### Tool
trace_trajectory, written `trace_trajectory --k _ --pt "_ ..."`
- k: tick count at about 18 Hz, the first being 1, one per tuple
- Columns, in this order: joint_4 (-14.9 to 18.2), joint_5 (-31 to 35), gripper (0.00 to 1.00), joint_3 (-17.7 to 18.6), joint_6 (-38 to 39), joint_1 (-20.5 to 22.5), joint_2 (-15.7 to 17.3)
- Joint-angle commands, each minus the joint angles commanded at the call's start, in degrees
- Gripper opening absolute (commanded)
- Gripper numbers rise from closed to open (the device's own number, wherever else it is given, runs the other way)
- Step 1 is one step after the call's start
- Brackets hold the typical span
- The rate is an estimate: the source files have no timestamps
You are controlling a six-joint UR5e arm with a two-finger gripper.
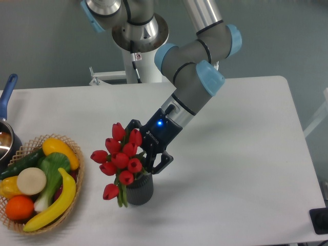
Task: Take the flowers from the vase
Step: 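Close the gripper on the bunch of tulip stems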
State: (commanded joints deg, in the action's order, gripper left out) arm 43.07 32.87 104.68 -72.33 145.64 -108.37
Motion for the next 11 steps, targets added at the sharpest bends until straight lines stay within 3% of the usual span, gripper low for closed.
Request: trace_trajectory --k 7,11 --pt "0.0 -1.1 0.59 -0.1 0.3 0.3 0.2" --pt "0.1 -5.4 0.59 -3.3 5.7 0.5 0.0"
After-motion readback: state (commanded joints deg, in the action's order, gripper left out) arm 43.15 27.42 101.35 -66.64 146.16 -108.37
